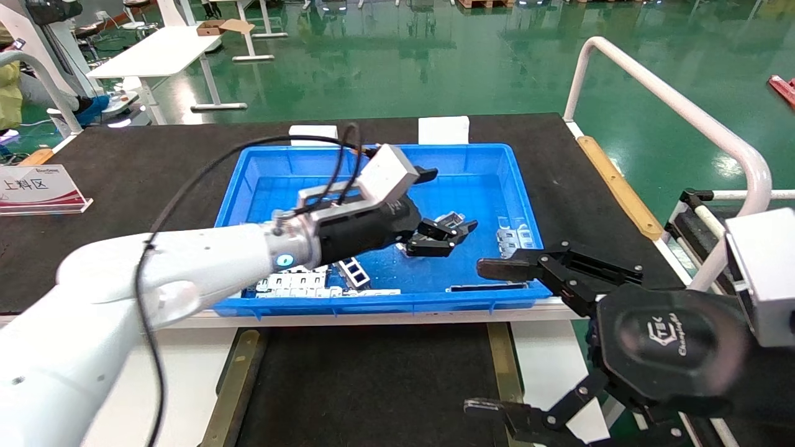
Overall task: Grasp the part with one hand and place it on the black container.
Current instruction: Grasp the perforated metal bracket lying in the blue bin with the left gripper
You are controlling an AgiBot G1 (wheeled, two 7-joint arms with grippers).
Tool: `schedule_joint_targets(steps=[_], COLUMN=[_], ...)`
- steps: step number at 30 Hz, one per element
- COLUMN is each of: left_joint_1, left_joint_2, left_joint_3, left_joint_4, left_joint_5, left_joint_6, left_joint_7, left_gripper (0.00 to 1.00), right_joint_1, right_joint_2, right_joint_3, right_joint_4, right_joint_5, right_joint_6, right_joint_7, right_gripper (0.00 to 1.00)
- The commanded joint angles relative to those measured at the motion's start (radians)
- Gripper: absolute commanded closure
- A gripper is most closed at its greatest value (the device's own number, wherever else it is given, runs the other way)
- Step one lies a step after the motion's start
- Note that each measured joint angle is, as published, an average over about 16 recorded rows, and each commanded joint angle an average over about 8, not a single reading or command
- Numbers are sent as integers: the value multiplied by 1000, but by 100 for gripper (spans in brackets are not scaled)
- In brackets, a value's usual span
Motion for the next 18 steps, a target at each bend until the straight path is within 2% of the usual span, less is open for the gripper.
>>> schedule_joint_targets(steps=[1,8,18], left_joint_1=[-18,-20,-15], left_joint_2=[32,56,59], left_joint_3=[3,74,226], left_joint_4=[63,139,141], left_joint_5=[10,-40,-155], left_joint_6=[-20,-106,-257], left_joint_7=[25,72,63], left_gripper=[0,0,0], right_joint_1=[0,0,0], right_joint_2=[0,0,0], right_joint_3=[0,0,0], right_joint_4=[0,0,0], right_joint_5=[0,0,0], right_joint_6=[0,0,0], right_joint_7=[0,0,0], right_gripper=[0,0,0])
